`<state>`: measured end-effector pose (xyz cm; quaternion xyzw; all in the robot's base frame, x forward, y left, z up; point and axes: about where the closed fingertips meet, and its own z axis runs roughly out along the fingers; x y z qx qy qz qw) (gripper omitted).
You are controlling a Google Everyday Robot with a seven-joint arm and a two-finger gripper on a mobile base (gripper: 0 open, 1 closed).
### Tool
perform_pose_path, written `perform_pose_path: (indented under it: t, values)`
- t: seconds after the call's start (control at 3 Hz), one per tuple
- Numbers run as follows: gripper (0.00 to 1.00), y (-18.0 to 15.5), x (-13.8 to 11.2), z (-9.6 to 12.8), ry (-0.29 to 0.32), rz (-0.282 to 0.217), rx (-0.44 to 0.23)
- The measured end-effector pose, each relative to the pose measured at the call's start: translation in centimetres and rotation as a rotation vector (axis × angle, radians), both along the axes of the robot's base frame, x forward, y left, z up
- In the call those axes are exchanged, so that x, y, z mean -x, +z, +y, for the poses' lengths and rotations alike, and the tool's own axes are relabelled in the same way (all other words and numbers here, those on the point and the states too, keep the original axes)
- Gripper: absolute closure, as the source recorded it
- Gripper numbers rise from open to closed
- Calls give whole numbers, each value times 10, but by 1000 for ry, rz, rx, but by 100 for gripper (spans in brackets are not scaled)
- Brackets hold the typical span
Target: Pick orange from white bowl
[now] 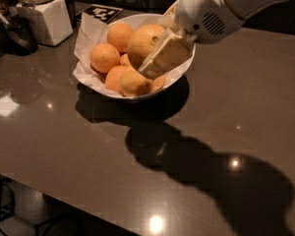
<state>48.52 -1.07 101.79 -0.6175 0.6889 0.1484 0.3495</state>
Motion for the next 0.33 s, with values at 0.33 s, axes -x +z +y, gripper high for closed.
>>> perform_pose_path:
  t: [0.33]
  values:
    - [100, -2, 5, -4, -11, 4, -2]
